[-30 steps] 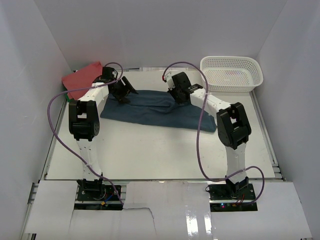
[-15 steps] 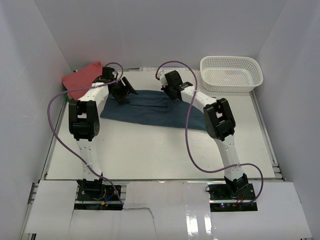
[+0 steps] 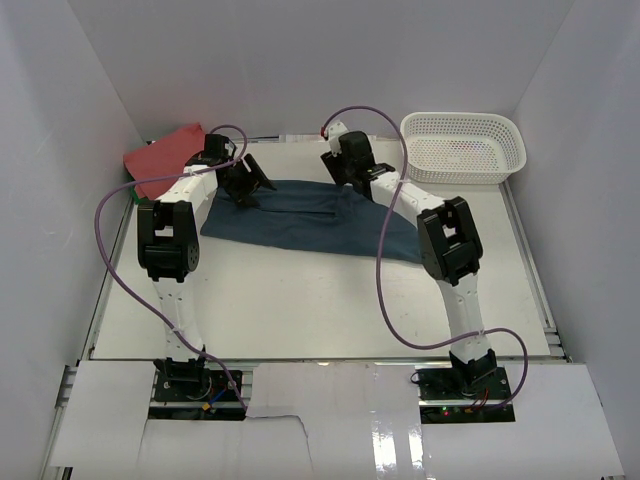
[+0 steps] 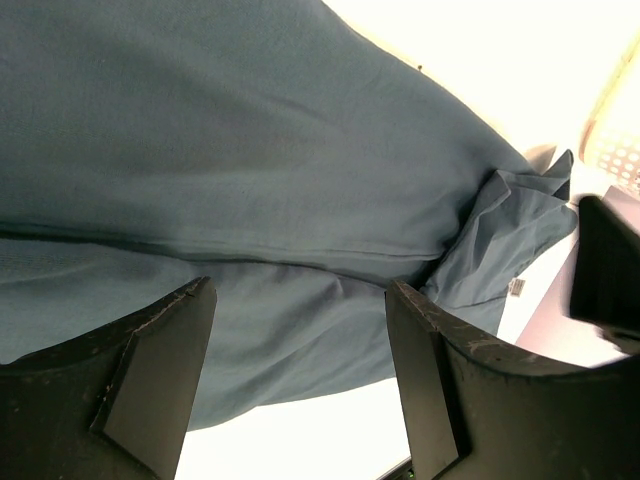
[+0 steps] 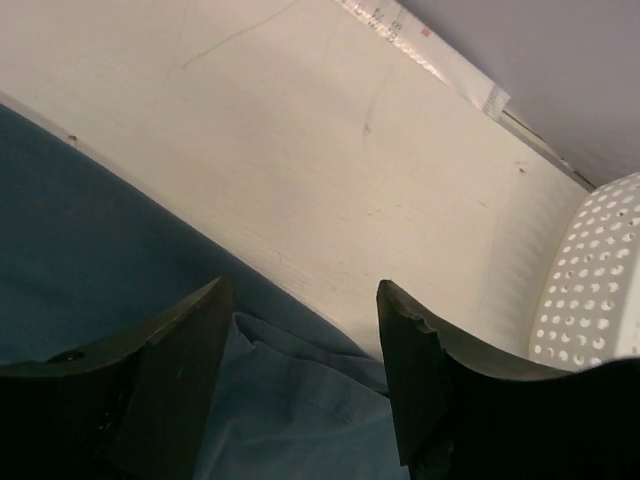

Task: Fold and stack the t-shirts
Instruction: Fold the other side of the tshirt into a rectangle

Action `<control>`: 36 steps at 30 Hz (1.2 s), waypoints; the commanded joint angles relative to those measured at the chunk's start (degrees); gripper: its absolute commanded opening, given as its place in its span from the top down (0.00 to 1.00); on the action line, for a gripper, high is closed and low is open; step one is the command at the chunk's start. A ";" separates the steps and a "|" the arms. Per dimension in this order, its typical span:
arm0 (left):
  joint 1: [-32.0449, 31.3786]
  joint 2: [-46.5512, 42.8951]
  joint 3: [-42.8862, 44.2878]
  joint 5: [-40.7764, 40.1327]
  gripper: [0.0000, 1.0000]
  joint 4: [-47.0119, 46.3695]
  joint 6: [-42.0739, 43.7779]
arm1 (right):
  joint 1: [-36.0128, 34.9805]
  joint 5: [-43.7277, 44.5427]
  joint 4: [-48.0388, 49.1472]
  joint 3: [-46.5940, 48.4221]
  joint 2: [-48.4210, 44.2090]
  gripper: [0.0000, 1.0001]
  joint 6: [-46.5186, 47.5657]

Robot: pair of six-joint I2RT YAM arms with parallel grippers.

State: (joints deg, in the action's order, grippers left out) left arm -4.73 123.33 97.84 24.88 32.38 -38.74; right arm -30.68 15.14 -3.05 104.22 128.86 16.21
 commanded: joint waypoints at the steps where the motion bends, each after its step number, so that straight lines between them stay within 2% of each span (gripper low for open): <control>1: -0.54 -4.15 -0.29 1.57 0.21 -0.13 1.56 | 1.49 0.77 0.98 -1.39 -7.99 0.35 -5.47; 6: -4.57 -3.36 4.45 3.93 0.21 1.98 6.21 | 6.59 -5.27 -6.61 -9.09 -14.67 0.43 -18.72; 10: -8.18 0.05 12.17 11.56 0.21 1.90 8.77 | 10.54 -10.21 -12.32 -13.34 -19.34 0.45 -24.37; 16: -12.67 7.70 23.08 17.91 0.20 1.55 8.07 | 14.23 -12.93 -18.57 -17.64 -20.23 0.50 -27.36; 20: -14.77 13.60 31.60 22.83 0.22 0.49 7.98 | 17.31 -18.47 -19.80 -18.00 -18.47 0.60 -28.86; 25: -15.48 16.94 30.57 26.09 0.22 -3.20 9.74 | 17.84 -21.55 -21.12 -18.70 -16.10 0.71 -29.48; 33: -16.18 20.81 25.38 34.97 0.26 -12.69 4.20 | 17.93 -22.08 -20.86 -19.76 -13.20 0.73 -29.92; 36: -16.71 21.69 25.90 35.76 0.28 -13.92 3.59 | 18.02 -21.82 -21.12 -19.85 -11.71 0.81 -29.83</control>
State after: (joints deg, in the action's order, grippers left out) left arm -20.49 146.08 123.44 56.34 22.98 -33.95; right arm -12.84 -5.87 -23.92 84.53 116.07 -13.28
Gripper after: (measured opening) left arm 0.723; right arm 0.196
